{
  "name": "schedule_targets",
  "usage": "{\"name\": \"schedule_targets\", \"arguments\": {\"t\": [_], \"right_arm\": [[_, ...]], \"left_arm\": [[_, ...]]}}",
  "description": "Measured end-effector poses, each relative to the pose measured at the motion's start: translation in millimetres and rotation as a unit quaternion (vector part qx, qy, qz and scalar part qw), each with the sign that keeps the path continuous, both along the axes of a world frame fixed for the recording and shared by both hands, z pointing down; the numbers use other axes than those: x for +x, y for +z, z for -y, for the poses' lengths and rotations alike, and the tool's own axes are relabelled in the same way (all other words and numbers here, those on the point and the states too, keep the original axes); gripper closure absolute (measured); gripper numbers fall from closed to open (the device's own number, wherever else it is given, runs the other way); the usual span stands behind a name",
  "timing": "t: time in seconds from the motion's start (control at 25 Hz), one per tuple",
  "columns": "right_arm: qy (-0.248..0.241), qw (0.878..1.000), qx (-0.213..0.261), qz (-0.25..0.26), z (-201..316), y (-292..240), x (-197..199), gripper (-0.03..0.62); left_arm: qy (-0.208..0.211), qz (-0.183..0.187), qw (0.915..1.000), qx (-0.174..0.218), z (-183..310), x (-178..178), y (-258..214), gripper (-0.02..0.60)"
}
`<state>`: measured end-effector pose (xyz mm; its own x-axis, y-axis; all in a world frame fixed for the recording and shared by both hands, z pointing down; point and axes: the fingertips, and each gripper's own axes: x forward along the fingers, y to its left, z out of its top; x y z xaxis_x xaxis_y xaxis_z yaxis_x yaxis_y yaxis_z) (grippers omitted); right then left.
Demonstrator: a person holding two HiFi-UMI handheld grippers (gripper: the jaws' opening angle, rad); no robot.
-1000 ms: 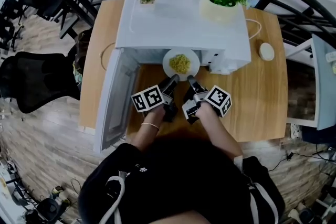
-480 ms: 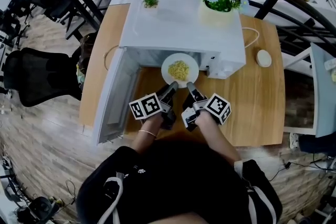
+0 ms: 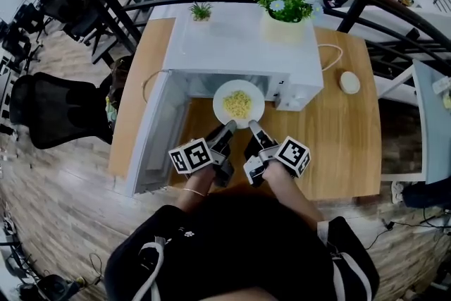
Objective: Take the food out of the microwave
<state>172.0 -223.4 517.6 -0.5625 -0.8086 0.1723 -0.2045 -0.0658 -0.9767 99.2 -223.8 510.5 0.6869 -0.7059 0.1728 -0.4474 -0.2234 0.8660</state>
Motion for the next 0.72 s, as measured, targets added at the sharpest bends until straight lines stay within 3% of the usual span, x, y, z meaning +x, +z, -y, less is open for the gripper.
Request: {"name": "schedule_targets", "arguments": {"t": [0.72], "right_arm": [[-0.012, 1.000, 0.022, 0.001, -12.3, -25.2, -1.1, 0.576]], "left_arm": [[-0.003, -0.007, 0.9996, 0.028, -12.6, -2.4, -28.2, 0.511]]}}
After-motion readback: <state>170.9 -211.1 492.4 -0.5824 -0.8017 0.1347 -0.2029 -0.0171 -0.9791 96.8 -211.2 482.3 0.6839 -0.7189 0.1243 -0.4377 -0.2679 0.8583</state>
